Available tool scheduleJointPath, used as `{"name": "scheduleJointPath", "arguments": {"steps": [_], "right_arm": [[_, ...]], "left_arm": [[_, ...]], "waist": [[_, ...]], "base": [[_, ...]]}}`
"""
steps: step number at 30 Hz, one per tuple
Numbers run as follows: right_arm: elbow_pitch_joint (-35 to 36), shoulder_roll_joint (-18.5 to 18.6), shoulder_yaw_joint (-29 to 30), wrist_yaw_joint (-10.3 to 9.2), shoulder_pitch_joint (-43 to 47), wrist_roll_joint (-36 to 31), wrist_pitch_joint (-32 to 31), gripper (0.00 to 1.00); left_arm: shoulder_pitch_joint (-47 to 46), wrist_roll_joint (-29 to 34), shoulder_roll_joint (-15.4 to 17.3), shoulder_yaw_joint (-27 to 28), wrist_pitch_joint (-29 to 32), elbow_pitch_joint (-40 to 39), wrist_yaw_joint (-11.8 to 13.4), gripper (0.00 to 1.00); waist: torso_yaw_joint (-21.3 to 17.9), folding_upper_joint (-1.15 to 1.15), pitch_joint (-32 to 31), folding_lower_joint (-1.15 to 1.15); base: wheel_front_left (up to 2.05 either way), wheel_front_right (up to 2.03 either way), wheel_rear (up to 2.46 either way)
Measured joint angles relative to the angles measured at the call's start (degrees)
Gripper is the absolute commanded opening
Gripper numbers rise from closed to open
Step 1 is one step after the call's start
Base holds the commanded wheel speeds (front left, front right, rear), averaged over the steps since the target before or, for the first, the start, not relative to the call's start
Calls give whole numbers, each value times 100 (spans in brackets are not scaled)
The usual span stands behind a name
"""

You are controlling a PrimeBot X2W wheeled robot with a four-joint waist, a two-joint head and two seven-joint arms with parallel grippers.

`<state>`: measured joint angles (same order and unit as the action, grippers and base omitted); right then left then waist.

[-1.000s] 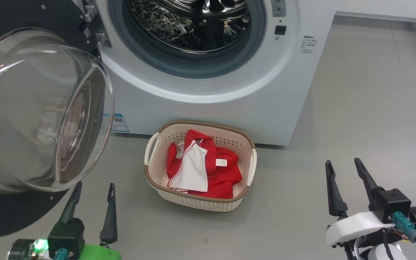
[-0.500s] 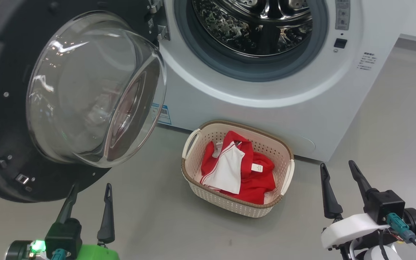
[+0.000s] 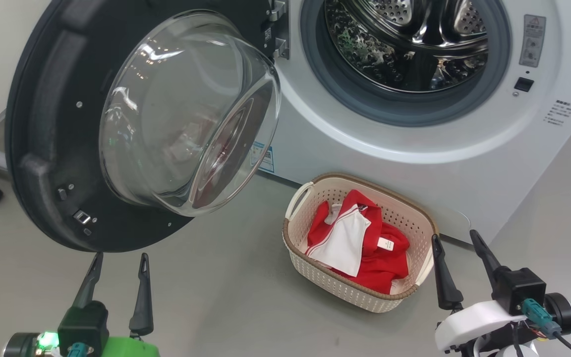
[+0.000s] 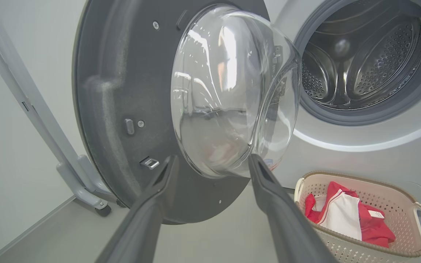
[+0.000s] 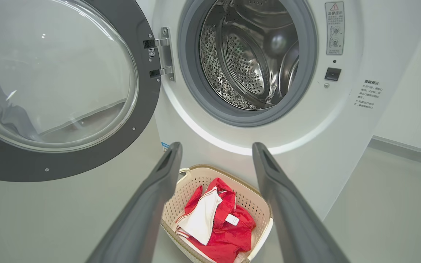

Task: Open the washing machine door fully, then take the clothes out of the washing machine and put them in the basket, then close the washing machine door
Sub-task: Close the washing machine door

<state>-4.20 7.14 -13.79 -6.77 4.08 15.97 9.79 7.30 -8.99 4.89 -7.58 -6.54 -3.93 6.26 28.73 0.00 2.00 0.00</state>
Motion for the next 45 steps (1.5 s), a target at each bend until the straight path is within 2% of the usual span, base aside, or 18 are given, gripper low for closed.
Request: {"name": "scheduleJointPath", "arguments": {"steps": [6, 28, 29, 30, 35, 40, 42, 45], "right_arm": [[-3, -15, -107, 13, -1, -51, -66, 100], [-36, -35, -126, 13, -1, -51, -68, 100], [-36, -35, -126, 13, -1, -51, -68, 100], [-37, -35, -126, 13, -1, -51, -68, 100], [-37, -36, -126, 13, -1, -51, -68, 100], [-36, -37, -130, 13, -1, -51, -69, 100], [-35, -36, -130, 13, -1, -51, -76, 100], [-34, -34, -126, 13, -1, -51, -93, 100]], "left_arm": [[154, 0, -1, 70, 0, -21, 2, 100], [208, 0, -1, 102, 44, -71, 8, 100], [209, -3, -1, 101, 44, -75, 8, 27], [209, -26, -3, 94, 44, -80, 8, 0], [210, -246, -37, 53, -9, -211, -16, 0], [209, -681, -69, -13, -121, -387, -327, 0], [209, -958, -101, -11, -208, -472, -436, 0], [203, -1785, -199, 9, -315, -661, -655, 0]], "waist": [[106, 0, -25, 0], [80, 0, -29, 0], [83, 0, -30, 0], [85, 0, -31, 0], [93, 0, -36, 0], [98, 0, -22, 0], [101, 0, -13, 0], [110, 0, 0, 0]], "base": [[0, 0, 0], [0, 0, 0], [0, 0, 0], [0, 0, 0], [0, 0, 0], [0, 0, 0], [0, 0, 0], [0, 0, 0]]}}
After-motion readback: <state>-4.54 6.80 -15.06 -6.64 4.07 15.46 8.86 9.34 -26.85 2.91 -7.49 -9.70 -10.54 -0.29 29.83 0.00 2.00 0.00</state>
